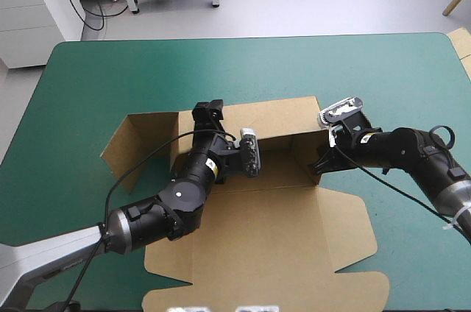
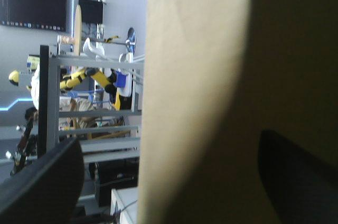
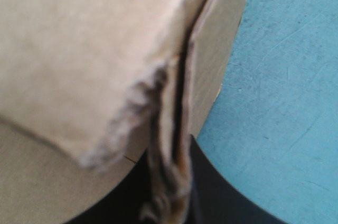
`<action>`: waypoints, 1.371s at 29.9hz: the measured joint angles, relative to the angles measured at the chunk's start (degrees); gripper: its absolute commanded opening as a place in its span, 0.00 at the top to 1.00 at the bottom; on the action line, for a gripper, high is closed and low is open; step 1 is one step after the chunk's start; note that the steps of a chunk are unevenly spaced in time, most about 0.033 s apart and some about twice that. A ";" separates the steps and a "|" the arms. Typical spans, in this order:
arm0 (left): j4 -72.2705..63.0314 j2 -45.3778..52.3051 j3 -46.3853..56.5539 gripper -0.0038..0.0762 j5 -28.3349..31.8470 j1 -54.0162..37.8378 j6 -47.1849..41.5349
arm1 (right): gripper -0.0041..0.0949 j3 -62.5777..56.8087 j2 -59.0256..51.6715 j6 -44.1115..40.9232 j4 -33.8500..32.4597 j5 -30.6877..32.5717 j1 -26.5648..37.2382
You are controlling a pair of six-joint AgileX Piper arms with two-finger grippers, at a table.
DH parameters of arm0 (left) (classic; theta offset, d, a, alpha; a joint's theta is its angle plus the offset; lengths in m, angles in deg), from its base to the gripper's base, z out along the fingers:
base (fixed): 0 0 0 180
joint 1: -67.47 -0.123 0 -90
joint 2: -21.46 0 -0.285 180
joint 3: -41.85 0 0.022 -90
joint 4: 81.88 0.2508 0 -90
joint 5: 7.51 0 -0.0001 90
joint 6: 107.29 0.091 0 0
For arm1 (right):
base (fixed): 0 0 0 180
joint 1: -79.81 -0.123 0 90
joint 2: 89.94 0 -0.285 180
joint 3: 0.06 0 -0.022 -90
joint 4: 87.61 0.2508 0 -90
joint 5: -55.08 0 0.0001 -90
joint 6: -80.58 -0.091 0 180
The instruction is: Fold the box
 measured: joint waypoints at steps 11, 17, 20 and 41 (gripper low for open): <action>-0.57 0.18 -0.08 0.15 -9.14 16.92 0.50 | 0.98 0.00 0.00 -9.17 -7.36 -1.04 -0.06; -11.40 0.18 -6.59 0.40 -12.84 23.05 12.13 | 0.98 0.00 0.00 -9.49 -7.56 -1.08 -0.06; -24.59 0.18 -13.58 0.54 -13.93 22.76 21.46 | 0.98 0.00 0.00 -9.62 -7.61 -1.08 -0.06; -70.08 0.76 -41.66 0.95 -26.70 -16.48 43.48 | 0.98 0.00 0.00 -9.68 -7.69 -1.10 -0.06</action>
